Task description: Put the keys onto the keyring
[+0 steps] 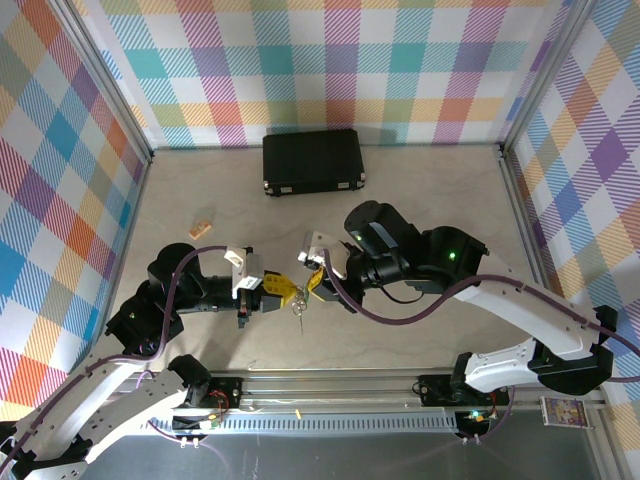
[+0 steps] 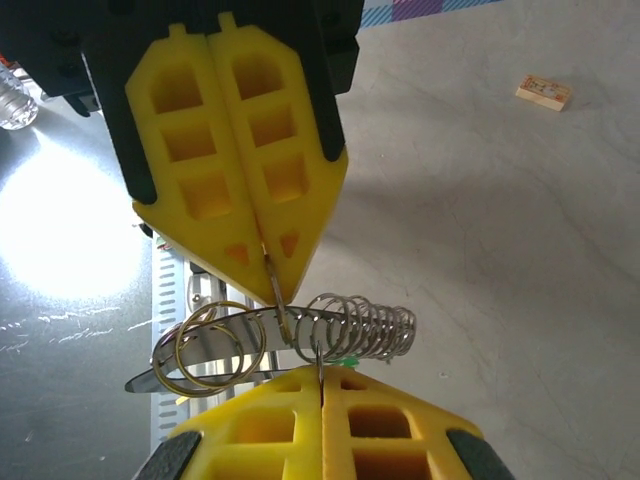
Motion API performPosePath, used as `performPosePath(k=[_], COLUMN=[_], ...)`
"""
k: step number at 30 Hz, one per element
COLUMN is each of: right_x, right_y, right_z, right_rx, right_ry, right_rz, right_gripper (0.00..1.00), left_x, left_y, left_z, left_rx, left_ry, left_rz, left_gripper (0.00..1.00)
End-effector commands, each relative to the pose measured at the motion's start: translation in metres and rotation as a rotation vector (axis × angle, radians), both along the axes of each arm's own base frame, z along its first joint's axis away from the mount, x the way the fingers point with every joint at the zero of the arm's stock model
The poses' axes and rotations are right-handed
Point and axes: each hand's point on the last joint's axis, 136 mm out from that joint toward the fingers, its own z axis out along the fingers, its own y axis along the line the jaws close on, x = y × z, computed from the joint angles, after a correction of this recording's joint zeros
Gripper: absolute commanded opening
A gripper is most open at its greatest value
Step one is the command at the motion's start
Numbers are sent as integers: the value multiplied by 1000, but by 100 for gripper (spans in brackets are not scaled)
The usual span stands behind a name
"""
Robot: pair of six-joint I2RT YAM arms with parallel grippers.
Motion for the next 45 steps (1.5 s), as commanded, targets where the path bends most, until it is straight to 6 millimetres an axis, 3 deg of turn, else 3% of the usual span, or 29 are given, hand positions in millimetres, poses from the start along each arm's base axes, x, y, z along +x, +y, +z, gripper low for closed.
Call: performPosePath(k=[1, 24, 45], right_x=[0, -11, 0], right_y=[0, -2, 1], right_z=[19, 13, 3], right_rx=[56, 38, -4], right_ry=[-35, -55, -94], right_rz=[-5, 51, 27], right_gripper=[0, 0, 0], left_x=[-1, 5, 5], left_y=[2, 0, 1], left_z=[3, 0, -2], left_rx=[-8, -5, 0], left_ry=[-30, -19, -16], left_rz=[-8, 10, 17], left_gripper=[0, 0, 0])
